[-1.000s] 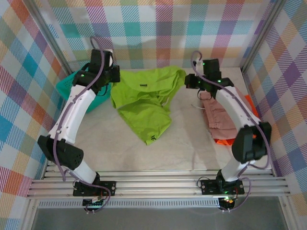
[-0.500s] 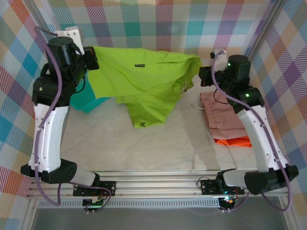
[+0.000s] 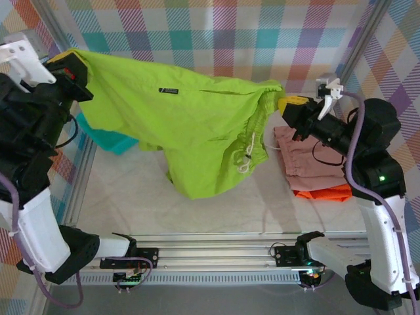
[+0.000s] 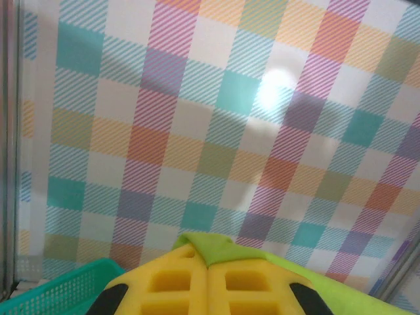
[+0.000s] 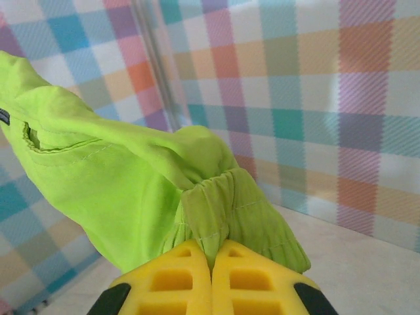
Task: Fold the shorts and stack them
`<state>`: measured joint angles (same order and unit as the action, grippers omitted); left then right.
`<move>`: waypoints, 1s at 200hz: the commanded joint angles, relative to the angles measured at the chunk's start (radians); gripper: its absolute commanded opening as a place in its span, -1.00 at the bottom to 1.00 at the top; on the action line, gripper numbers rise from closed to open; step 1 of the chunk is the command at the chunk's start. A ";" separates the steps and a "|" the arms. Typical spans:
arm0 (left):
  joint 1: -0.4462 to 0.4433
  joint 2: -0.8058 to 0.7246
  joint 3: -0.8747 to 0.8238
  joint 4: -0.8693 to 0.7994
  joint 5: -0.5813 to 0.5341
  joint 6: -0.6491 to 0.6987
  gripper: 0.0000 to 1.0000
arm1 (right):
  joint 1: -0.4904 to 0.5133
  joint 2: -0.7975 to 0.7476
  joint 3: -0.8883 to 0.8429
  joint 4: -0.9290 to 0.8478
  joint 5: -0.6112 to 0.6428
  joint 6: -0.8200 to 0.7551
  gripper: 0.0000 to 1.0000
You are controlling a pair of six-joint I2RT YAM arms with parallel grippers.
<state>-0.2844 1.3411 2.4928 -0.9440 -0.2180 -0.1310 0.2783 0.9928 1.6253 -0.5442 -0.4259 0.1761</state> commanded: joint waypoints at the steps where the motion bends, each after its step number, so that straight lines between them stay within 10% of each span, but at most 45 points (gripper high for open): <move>1: 0.013 0.033 0.040 0.010 0.004 -0.016 -1.00 | 0.007 -0.012 0.034 0.014 -0.052 0.083 -1.00; 110: 0.014 0.668 0.054 0.069 0.032 -0.001 -0.94 | 0.010 0.346 -0.066 -0.178 0.560 0.005 -1.00; 136: 0.016 0.868 0.143 0.122 0.085 -0.013 -0.28 | -0.011 0.521 -0.041 -0.128 0.567 0.024 -0.72; 152: 0.017 1.005 0.298 0.076 0.126 -0.026 0.50 | -0.046 0.647 0.067 -0.172 0.526 0.064 -0.33; 200: -0.017 0.828 0.171 -0.028 0.192 -0.044 0.88 | -0.094 0.730 0.234 -0.264 0.335 0.117 0.57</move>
<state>-0.2817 2.4199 2.7663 -0.9485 -0.0669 -0.1677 0.1890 1.8072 1.8423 -0.7891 0.0231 0.2615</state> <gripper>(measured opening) 0.915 0.716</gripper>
